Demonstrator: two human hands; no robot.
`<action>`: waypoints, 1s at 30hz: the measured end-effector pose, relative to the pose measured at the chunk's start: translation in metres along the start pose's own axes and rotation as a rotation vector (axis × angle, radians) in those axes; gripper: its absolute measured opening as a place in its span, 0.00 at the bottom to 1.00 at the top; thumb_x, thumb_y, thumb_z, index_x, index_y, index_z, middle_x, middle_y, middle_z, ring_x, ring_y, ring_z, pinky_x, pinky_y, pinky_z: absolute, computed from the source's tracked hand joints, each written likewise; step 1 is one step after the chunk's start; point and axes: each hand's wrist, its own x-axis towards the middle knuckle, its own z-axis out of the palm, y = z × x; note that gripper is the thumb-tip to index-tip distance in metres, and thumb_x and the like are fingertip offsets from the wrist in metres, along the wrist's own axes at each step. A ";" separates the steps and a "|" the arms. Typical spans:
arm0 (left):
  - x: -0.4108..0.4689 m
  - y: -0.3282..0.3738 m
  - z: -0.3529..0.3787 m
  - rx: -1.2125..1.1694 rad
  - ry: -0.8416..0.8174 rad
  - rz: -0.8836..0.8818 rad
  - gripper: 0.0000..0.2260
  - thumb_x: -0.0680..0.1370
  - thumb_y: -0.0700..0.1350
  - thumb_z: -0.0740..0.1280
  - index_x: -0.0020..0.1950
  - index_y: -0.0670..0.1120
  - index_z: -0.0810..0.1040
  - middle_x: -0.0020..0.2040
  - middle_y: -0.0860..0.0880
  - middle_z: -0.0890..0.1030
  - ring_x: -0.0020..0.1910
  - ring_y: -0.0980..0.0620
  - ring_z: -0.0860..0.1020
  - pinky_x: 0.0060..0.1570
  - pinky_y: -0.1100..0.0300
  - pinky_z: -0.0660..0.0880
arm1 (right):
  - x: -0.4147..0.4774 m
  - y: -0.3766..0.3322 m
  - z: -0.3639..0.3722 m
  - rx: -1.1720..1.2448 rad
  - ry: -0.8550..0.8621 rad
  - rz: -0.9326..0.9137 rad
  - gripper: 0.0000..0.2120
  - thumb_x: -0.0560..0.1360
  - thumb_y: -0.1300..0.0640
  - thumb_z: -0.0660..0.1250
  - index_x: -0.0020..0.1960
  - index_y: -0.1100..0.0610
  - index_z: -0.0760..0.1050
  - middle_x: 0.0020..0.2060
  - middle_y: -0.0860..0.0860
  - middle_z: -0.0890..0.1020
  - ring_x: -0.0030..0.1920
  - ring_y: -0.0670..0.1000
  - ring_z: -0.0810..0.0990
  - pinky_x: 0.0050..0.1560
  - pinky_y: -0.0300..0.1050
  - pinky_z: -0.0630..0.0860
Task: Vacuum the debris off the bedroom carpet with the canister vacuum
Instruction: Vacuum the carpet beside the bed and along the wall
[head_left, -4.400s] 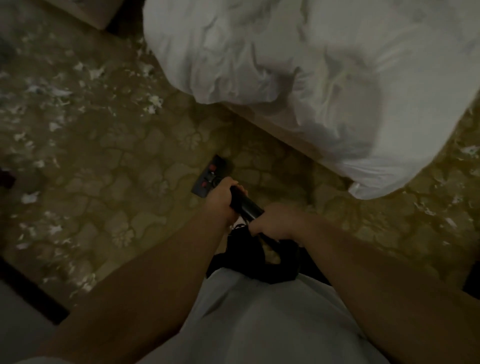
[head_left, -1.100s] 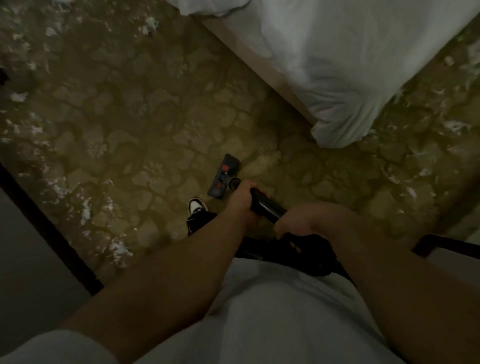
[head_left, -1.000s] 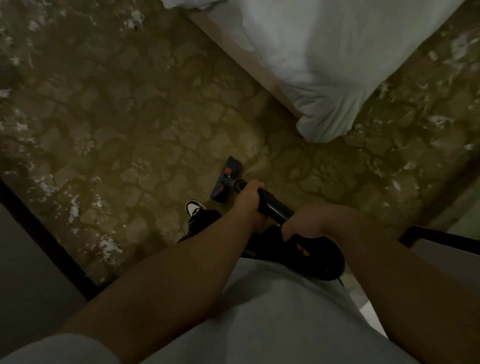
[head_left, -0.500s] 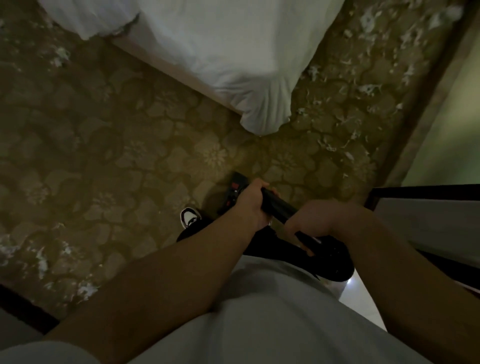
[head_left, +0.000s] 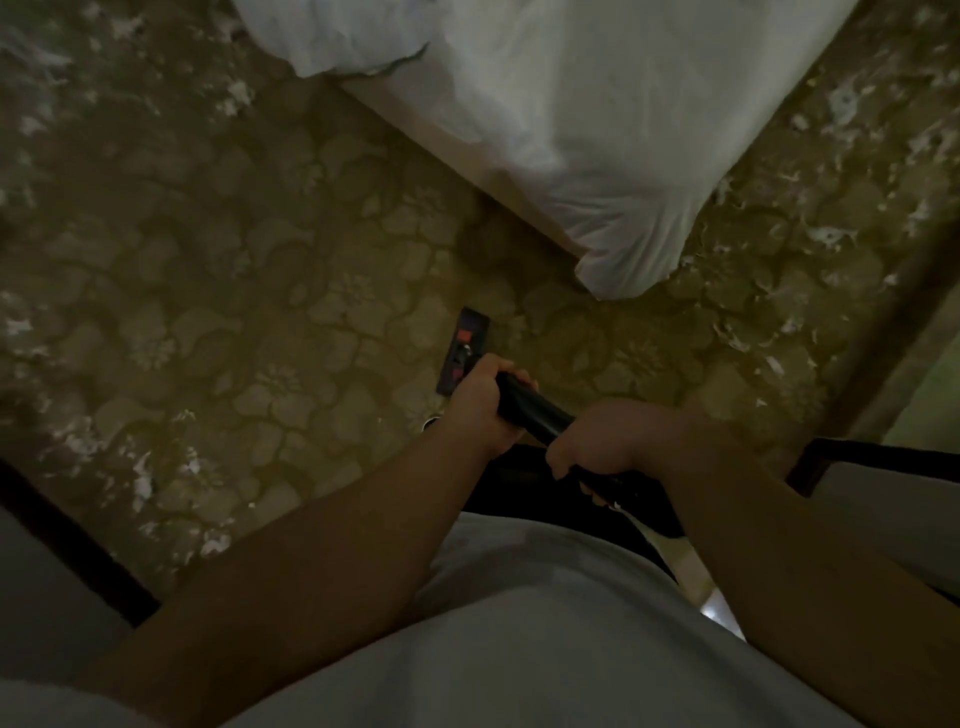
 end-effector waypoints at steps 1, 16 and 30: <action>0.001 0.015 -0.012 -0.004 0.026 -0.005 0.05 0.79 0.39 0.64 0.44 0.43 0.70 0.29 0.47 0.73 0.30 0.49 0.72 0.32 0.56 0.76 | 0.005 -0.016 0.007 -0.025 -0.001 -0.007 0.11 0.76 0.59 0.71 0.51 0.67 0.84 0.42 0.63 0.87 0.36 0.57 0.83 0.38 0.47 0.78; -0.016 0.109 -0.208 -0.407 0.154 0.089 0.08 0.79 0.40 0.64 0.40 0.44 0.70 0.32 0.47 0.73 0.32 0.50 0.72 0.37 0.54 0.75 | 0.068 -0.196 0.118 -0.433 -0.098 -0.078 0.07 0.75 0.58 0.75 0.47 0.57 0.77 0.39 0.57 0.84 0.30 0.52 0.82 0.31 0.41 0.78; -0.009 0.085 -0.149 -0.267 0.149 0.091 0.12 0.80 0.39 0.62 0.36 0.44 0.68 0.33 0.46 0.71 0.32 0.49 0.70 0.39 0.54 0.73 | 0.051 -0.146 0.081 -0.353 -0.018 -0.066 0.12 0.76 0.54 0.75 0.51 0.57 0.75 0.41 0.53 0.79 0.36 0.49 0.77 0.31 0.41 0.73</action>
